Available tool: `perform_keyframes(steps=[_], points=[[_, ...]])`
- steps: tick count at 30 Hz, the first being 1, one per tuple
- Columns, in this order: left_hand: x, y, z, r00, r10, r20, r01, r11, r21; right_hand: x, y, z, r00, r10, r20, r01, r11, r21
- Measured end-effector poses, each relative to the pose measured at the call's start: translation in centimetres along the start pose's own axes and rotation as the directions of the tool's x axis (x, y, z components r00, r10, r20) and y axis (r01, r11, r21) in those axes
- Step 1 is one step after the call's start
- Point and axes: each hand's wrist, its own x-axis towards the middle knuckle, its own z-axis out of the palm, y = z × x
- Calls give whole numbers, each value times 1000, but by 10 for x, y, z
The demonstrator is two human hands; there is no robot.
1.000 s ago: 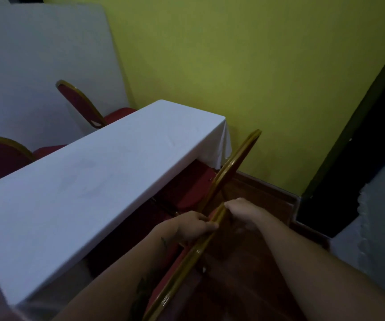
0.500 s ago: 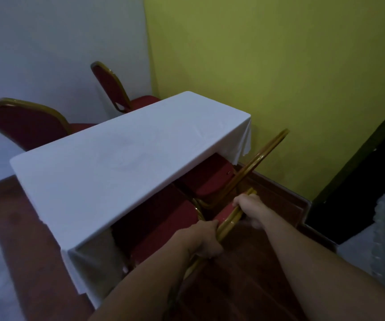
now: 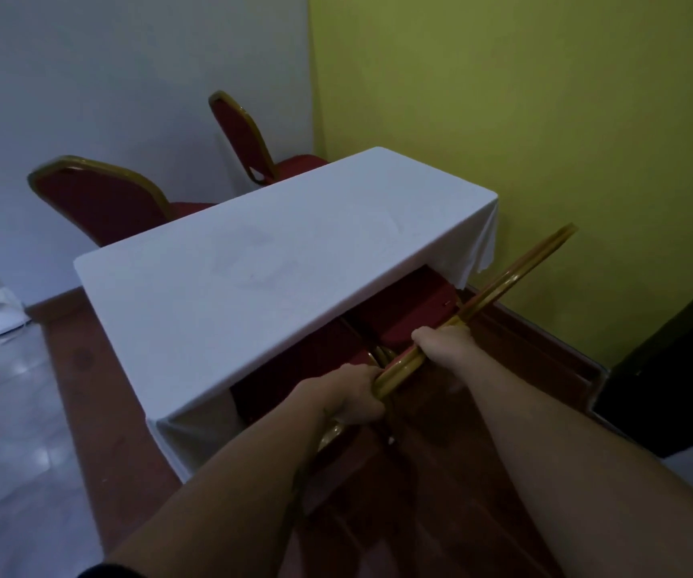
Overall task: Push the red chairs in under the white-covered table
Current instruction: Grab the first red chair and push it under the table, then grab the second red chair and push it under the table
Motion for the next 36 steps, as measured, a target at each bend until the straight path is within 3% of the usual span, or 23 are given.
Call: perform_keyframes(steps=[3,5,12,23,27,32,36], points=[[-12,-16,-12,999,-6,-36,6,1000,-11,-14,-17,-8,979,-167,-114,88,861,-502],[-18,-32,-24,998,-10,-61,10,1000,5,-21,-34,-9,972,-223,-76,133,785,-605],[-56,-132,-119,961,-93,-262,75,994,-78,-39,-129,48,926,-348,145,361,705,-611],[-149,-350,-281,855,-179,-487,81,973,-216,-84,-334,251,786,-538,303,615,636,-467],[-170,-415,-336,780,-251,-573,75,947,-312,-97,-396,317,737,-573,359,675,594,-438],[-170,-470,-384,572,-320,-756,50,933,-357,-93,-460,384,677,-621,395,736,545,-402],[-150,-511,-419,487,-385,-784,17,902,-432,-65,-509,432,652,-630,421,757,517,-400]])
